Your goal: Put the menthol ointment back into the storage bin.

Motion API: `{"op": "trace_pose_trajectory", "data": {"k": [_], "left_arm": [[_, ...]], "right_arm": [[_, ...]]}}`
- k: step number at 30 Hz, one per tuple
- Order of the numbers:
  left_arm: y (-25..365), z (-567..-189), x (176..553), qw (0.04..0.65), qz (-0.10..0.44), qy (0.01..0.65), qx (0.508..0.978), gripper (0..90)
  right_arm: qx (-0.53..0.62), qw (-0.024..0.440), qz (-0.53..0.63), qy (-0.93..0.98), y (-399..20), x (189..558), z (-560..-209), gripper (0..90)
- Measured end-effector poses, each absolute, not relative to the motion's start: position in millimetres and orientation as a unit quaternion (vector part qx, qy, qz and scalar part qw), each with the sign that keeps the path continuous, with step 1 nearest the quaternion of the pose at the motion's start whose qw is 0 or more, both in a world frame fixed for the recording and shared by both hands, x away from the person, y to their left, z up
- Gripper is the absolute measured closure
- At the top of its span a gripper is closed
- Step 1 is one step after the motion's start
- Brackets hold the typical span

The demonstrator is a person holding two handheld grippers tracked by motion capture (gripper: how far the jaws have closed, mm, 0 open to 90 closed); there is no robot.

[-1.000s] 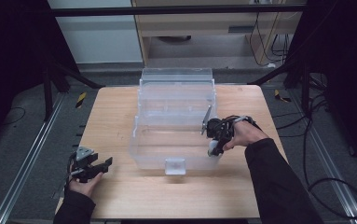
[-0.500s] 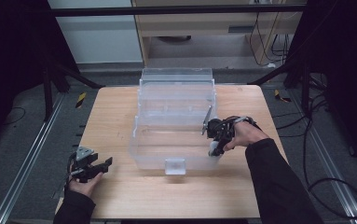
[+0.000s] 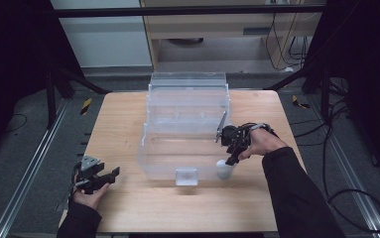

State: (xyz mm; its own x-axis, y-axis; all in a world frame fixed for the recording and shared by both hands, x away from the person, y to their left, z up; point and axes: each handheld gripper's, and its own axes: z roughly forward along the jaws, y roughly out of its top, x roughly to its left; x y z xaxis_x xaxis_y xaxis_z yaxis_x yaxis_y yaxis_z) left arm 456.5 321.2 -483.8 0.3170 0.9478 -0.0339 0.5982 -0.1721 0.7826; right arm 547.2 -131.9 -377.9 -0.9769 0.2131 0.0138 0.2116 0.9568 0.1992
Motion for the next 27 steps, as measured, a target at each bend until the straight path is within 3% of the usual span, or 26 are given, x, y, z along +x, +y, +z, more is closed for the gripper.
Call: {"op": "trace_pose_trajectory", "data": {"k": [15,27], "left_arm": [[322.1,-483.3,456.1,0.361,0.242,0.532,0.727,33.3],[321.6,-482.9,455.6,0.362,0.243,0.533,0.725,33.3]], "right_arm": [[0.114,0.016,0.119,0.986,-136.1,545.0,-369.7,50.0],[0.170,0.056,0.190,0.965,-158.9,529.9,-351.7,30.7]]}}
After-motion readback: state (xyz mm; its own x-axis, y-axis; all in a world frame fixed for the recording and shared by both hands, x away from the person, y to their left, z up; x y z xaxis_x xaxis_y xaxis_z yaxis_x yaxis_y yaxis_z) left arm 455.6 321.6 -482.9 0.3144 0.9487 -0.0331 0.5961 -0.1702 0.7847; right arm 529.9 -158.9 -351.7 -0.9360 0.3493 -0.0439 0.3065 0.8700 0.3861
